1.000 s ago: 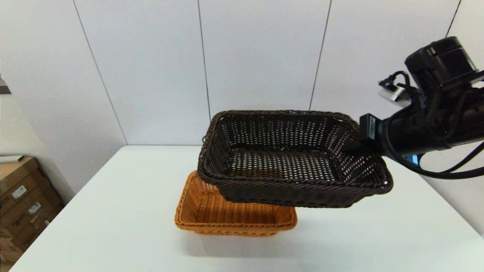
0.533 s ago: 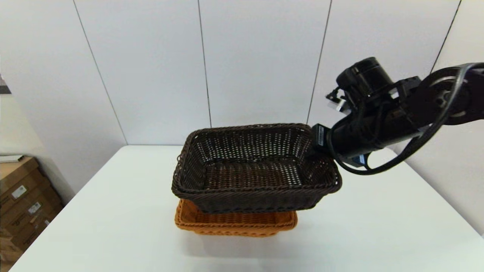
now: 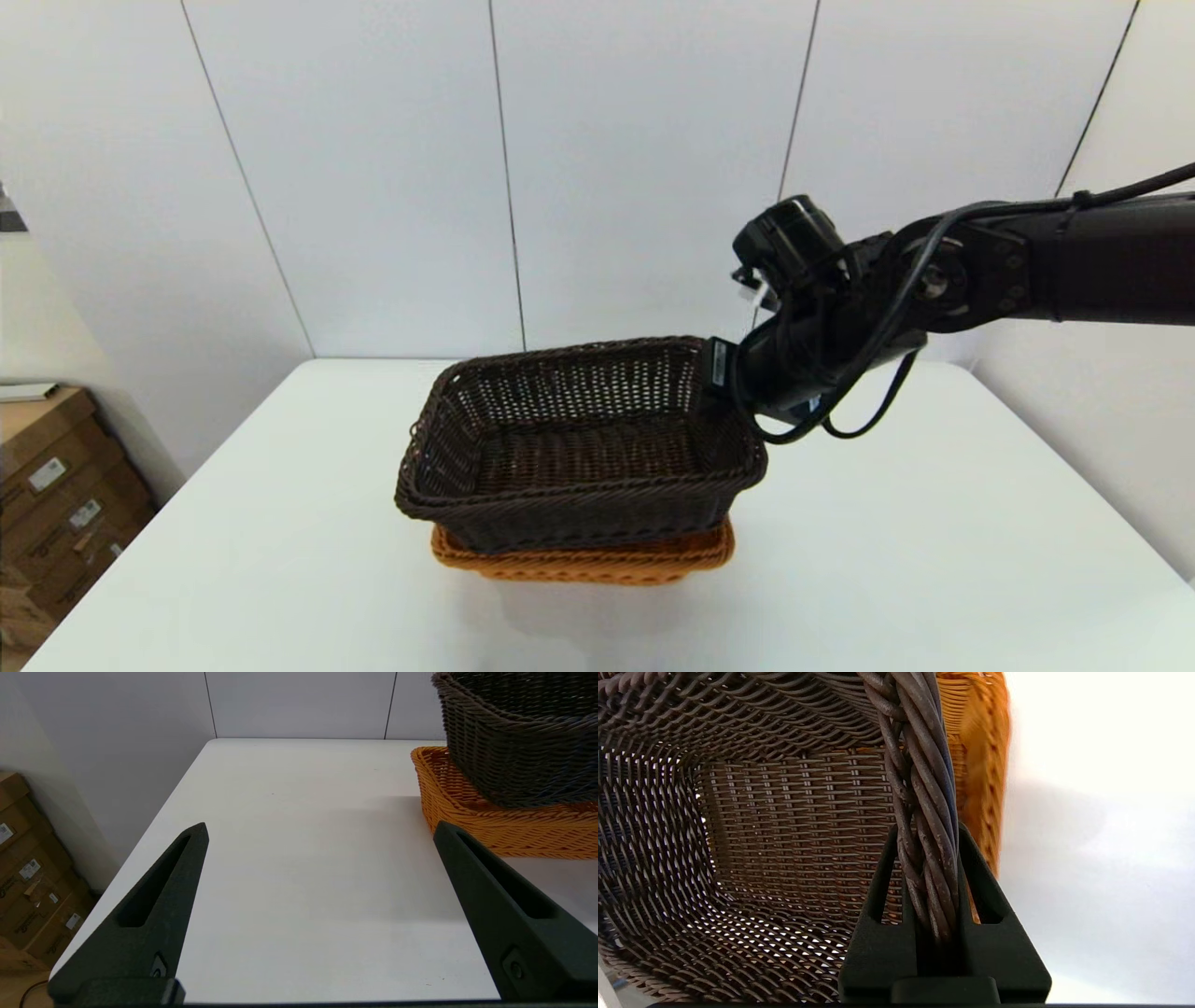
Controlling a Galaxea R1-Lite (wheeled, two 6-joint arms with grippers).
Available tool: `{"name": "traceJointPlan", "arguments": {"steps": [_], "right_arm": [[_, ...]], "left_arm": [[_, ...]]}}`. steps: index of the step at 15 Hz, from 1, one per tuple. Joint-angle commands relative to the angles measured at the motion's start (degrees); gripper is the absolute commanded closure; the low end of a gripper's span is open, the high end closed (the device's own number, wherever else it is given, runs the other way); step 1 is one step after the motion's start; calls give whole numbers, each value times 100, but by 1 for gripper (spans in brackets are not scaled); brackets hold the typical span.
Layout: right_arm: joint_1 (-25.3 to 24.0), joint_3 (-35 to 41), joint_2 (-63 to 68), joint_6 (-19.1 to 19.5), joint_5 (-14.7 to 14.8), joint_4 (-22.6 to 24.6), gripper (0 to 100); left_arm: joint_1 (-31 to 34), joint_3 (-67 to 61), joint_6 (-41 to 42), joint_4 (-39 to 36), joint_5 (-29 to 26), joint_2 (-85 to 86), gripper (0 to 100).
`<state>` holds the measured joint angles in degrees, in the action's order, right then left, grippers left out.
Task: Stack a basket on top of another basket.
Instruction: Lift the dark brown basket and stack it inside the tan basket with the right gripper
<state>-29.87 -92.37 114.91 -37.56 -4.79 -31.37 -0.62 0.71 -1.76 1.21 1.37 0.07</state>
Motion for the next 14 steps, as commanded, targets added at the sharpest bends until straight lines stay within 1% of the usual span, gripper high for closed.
{"name": "traceJointPlan", "arguments": {"steps": [1,6,9,13,14], "right_arm": [[-19,-88,199,-50,4,-19,100],[-19,-88,313,-155,22,-1,100],[-19,-88,330,-173,22,201,100],[-10,-88,392,-173,40,227,100],[-10,-88,392,-173,84,227,100]], "left_arm": [[9,0,0,2,4,1,0],[1,0,0,2,4,1,0],[1,0,0,2,4,1,0],[1,0,0,2,4,1,0],[1,0,0,2,4,1,0]]}}
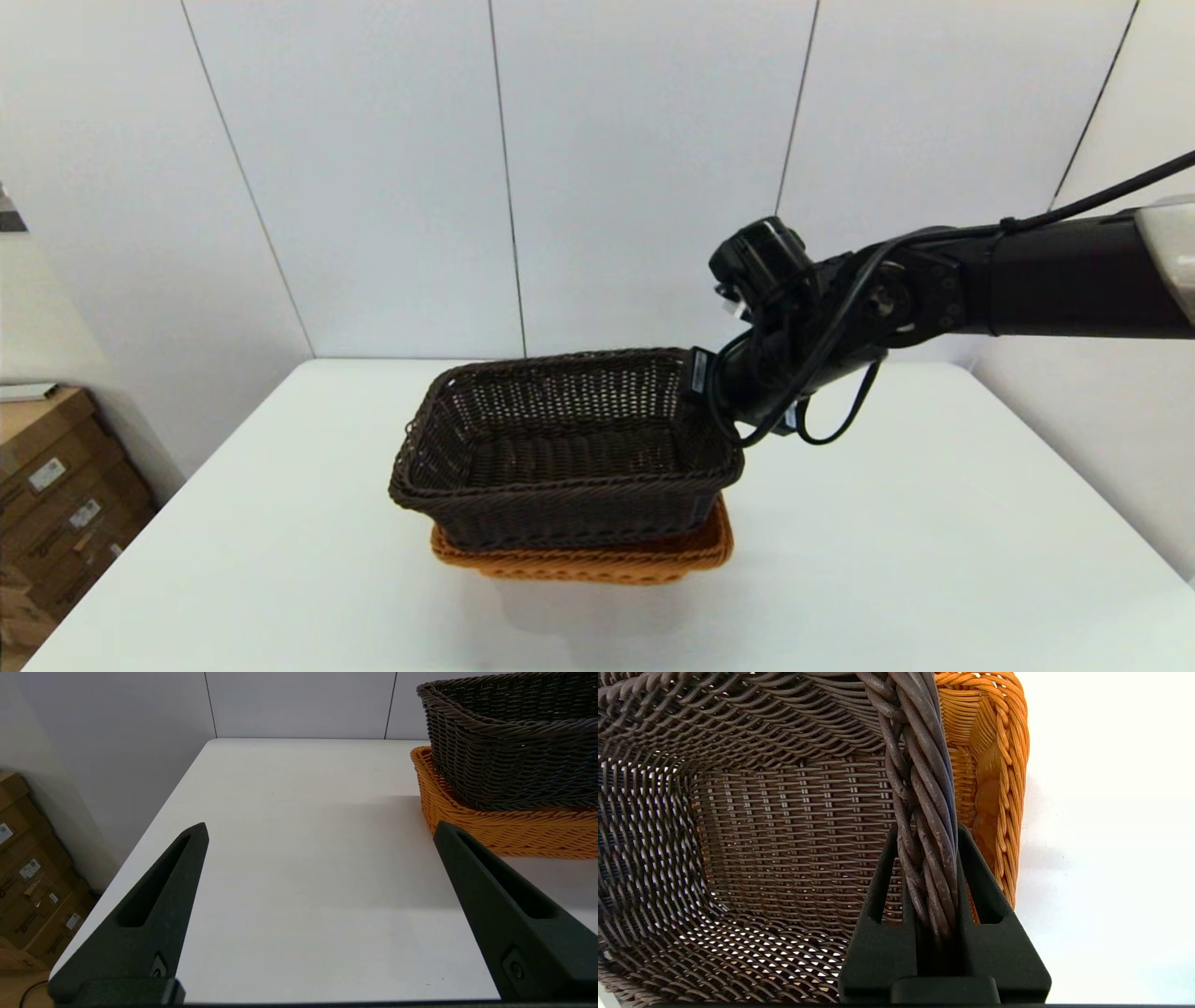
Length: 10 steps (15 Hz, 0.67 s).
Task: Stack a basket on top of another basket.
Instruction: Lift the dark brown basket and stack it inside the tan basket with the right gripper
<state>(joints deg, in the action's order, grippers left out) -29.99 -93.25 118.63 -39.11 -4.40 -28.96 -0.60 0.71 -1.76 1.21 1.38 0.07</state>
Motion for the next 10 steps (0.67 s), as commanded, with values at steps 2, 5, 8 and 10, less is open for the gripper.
{"name": "traceJointPlan", "arguments": {"steps": [2,5,8,10], "right_arm": [[2,-1,64,-27,264,-4,100],[11,43,82,-27,282,181,100],[19,52,99,-27,282,304,100],[19,52,90,-36,291,427,100]], "left_arm": [[-2,0,0,2,3,1,0],[-2,0,0,2,3,1,0],[-2,0,0,2,3,1,0],[-2,0,0,2,3,1,0]]}}
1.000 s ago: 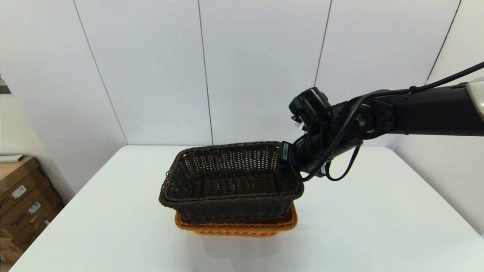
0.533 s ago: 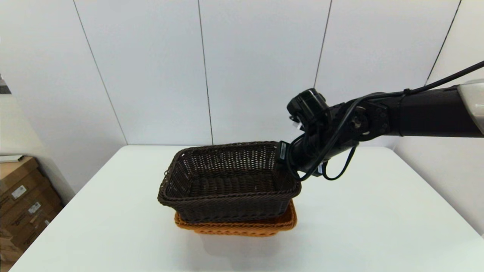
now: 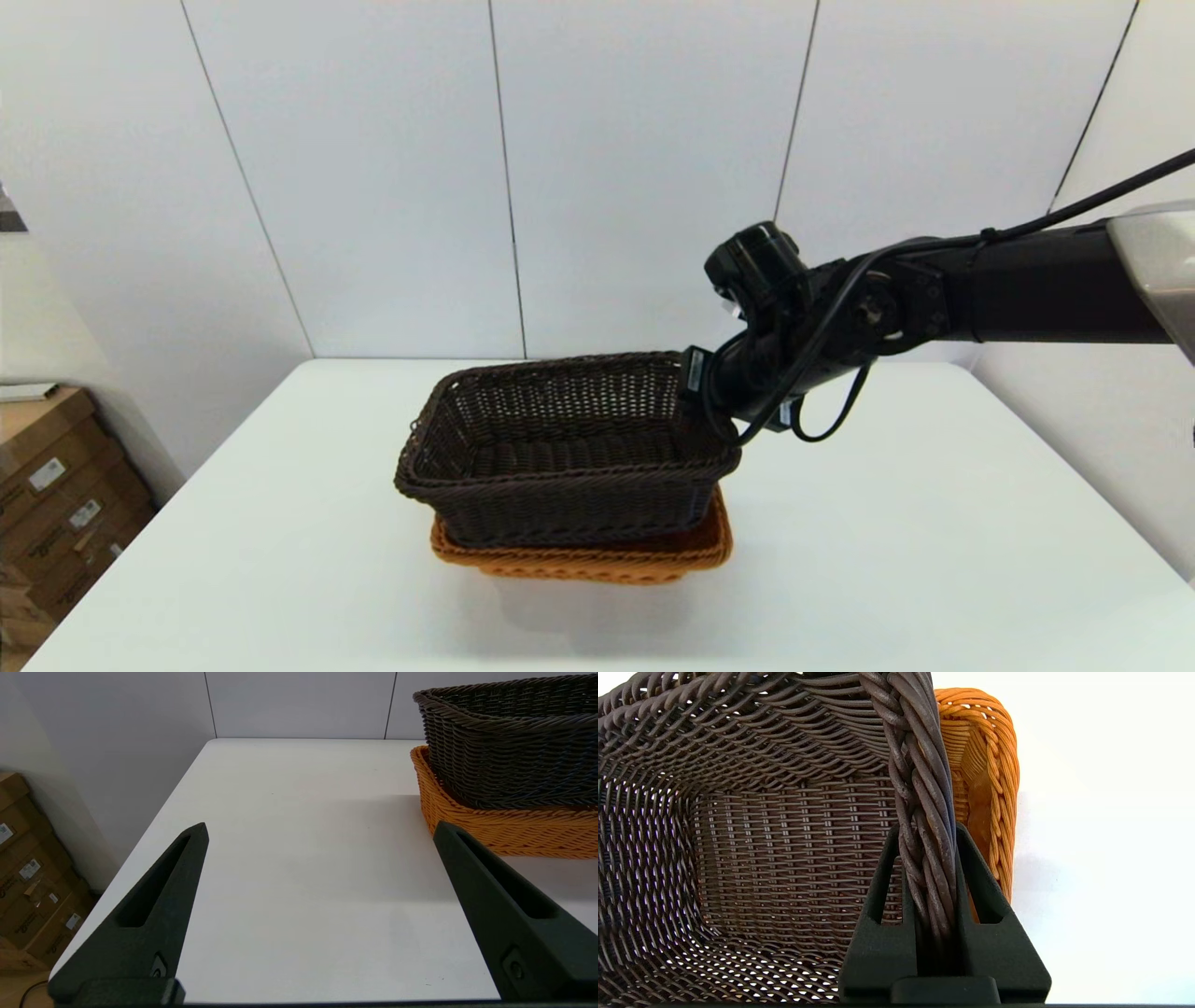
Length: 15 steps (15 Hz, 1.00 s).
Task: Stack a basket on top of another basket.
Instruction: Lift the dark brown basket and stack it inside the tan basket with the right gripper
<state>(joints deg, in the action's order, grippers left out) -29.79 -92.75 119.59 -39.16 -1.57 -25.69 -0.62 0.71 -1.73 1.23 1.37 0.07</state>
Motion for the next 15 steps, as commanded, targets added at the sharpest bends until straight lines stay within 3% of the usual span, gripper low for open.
{"name": "traceJointPlan", "arguments": {"steps": [1,15], "right_arm": [[0,2,3,-83,17,160,100],[9,266,-305,-215,8,178,100]], "left_arm": [[1,0,-3,0,4,1,0],[9,0,-3,0,4,1,0]]}}
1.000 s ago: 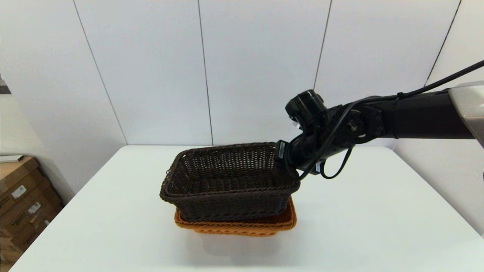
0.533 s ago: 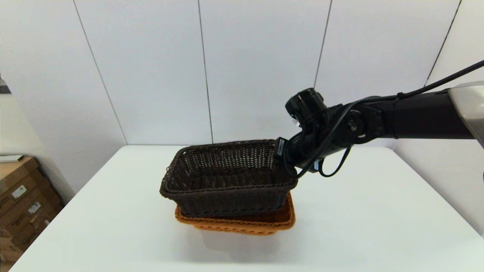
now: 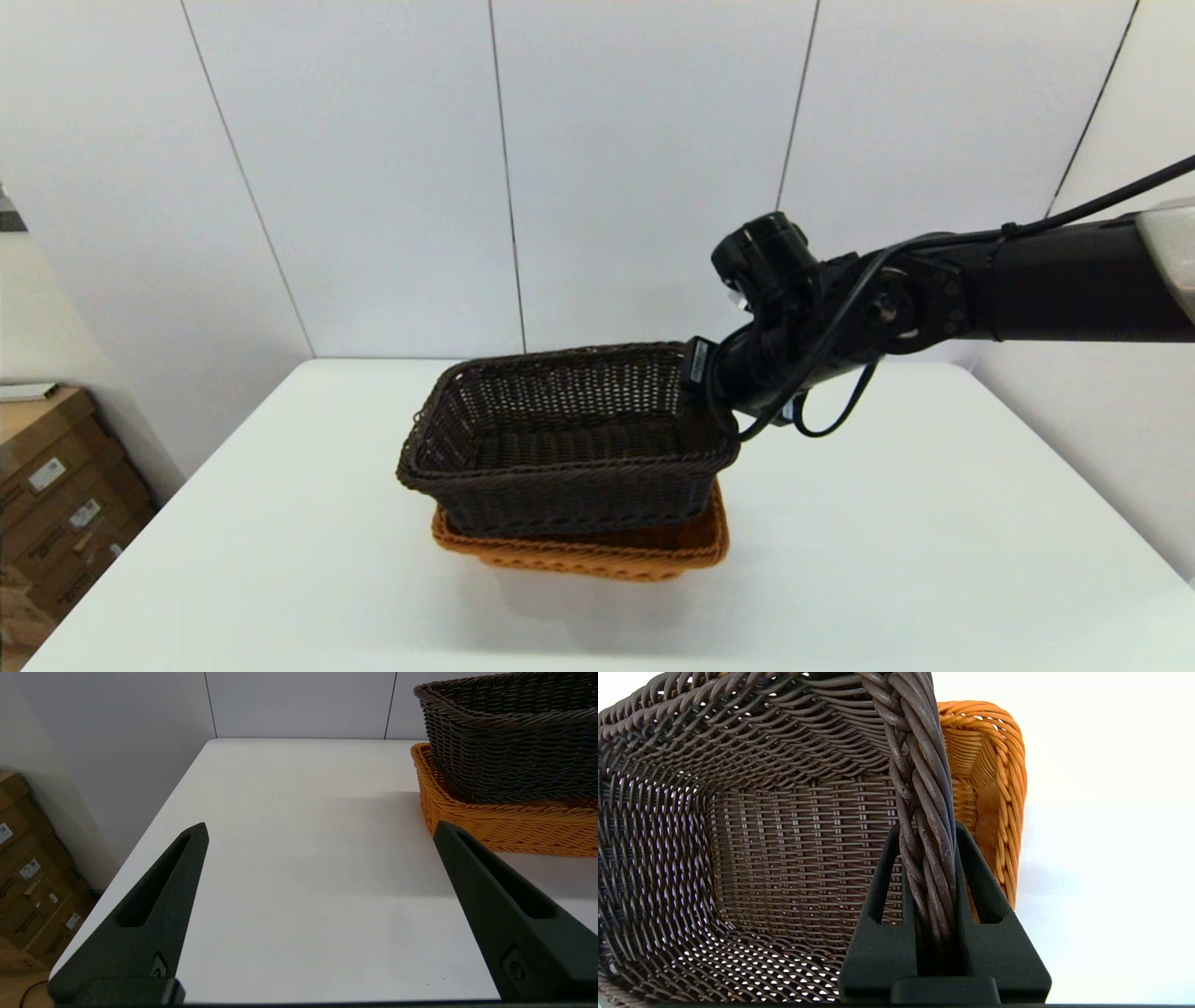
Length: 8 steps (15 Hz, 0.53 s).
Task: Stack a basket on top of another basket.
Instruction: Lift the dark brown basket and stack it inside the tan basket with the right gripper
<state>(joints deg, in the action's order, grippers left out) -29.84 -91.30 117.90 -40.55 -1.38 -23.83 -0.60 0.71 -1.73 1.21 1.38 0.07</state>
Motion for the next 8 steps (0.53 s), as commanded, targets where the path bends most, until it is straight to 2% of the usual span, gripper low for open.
{"name": "traceJointPlan", "arguments": {"steps": [1,7,8], "right_arm": [[14,138,-162,-155,-3,-7,100],[22,305,-425,-516,-38,45,100],[14,472,-434,-525,-38,344,100]], "left_arm": [[-2,0,-3,2,3,1,0],[-2,0,-3,2,3,1,0],[-2,0,-3,2,3,1,0]]}}
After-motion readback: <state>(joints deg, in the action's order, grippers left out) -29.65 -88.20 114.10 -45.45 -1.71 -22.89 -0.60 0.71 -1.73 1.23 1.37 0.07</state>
